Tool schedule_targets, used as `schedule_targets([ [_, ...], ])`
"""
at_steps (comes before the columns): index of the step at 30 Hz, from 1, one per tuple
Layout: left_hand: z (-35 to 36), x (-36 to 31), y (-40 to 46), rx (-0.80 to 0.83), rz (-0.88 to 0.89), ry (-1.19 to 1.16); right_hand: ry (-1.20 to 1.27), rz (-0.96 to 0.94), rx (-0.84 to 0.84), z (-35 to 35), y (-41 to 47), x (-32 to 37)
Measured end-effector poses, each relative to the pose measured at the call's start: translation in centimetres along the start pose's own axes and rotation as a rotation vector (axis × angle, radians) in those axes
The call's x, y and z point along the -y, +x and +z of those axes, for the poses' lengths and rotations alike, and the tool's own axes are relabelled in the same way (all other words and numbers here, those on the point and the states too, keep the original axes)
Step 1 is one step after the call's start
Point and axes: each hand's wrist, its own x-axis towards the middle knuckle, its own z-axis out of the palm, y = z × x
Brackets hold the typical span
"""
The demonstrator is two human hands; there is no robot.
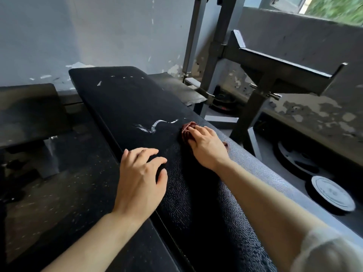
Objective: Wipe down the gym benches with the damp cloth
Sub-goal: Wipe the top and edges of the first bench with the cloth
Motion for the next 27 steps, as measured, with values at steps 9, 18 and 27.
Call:
schedule_targets([
  [9, 0.2, 0.0, 0.1, 0.025, 0.029, 0.014, 0.042, -0.300, 0.068, -1.6, -6.0, 0.2],
  [18, 0.3, 1.3, 1.2, 0.020, -0.006, 0.008, -0.008, 0.055, 0.025, 0.1, 2.9, 0.0],
  [27, 0.6, 2.6, 2.6, 0.013, -0.049, 0.010, 0.070, -0.270, 0.065, 0.3, 2.2, 1.5],
])
